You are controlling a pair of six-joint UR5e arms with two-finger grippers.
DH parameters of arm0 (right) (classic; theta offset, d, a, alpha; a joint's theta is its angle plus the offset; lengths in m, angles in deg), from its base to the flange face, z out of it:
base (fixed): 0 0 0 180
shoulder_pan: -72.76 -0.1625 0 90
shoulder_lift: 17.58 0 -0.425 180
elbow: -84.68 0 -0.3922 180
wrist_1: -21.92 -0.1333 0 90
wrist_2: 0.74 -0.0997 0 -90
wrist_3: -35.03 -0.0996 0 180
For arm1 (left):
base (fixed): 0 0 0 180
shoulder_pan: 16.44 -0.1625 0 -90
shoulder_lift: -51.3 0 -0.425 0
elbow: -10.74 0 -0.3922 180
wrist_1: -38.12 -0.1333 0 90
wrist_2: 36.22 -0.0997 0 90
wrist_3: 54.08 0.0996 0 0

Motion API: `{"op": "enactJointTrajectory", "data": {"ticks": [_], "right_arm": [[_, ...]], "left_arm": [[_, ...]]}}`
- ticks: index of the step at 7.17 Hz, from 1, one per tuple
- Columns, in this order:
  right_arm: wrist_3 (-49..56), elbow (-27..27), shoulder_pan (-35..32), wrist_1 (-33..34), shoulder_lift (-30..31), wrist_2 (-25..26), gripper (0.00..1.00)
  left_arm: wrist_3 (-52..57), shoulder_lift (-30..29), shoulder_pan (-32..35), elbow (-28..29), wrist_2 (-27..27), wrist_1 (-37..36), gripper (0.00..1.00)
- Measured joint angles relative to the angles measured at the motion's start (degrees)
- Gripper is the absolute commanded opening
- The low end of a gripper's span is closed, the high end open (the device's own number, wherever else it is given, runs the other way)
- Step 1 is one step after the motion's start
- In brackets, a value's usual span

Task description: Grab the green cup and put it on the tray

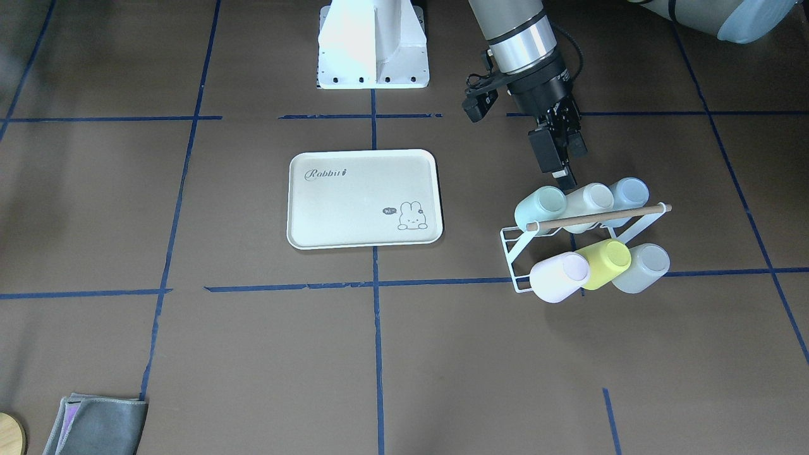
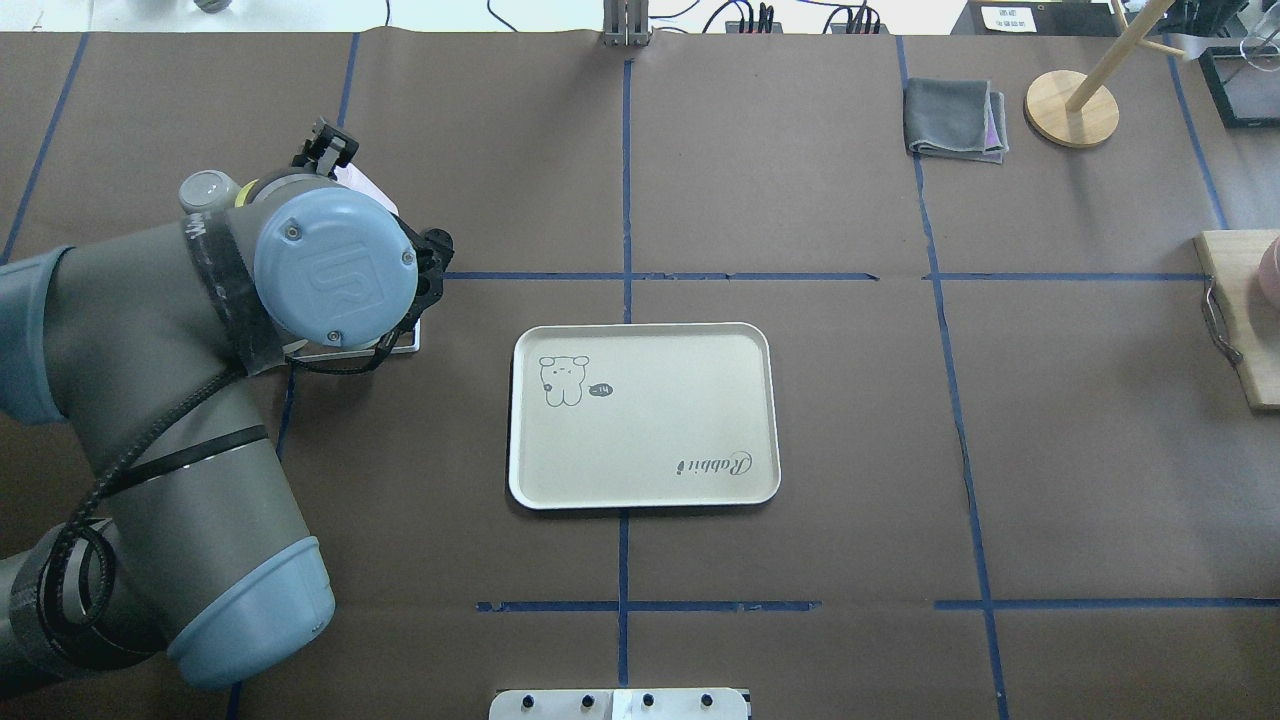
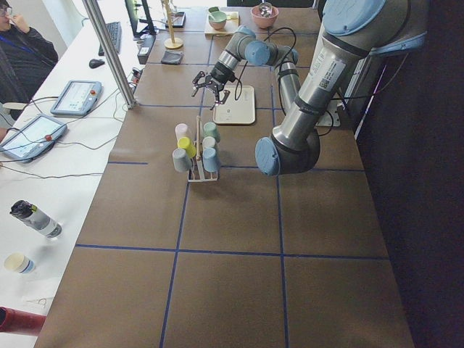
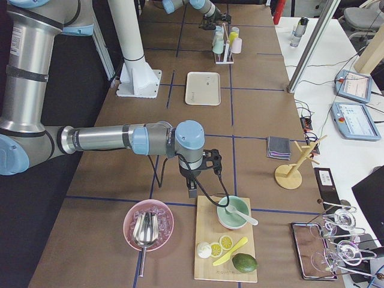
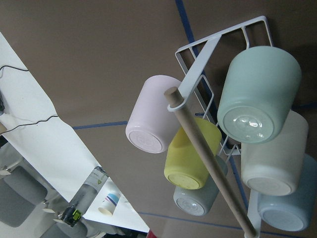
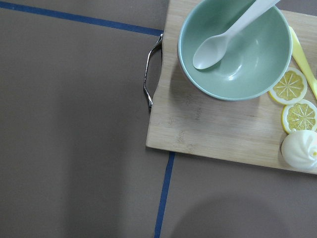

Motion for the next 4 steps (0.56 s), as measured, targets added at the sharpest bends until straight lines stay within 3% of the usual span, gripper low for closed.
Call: {"op": "enactJointTrajectory", "data": {"ticks": [4], "right_arm": [[0.1,-0.2,0.0,0.0,0.8,0.0,1.0]], "left_arm": [[2.3,-0.1,-5.3,1.1,-5.8,-10.8,1.0]]}}
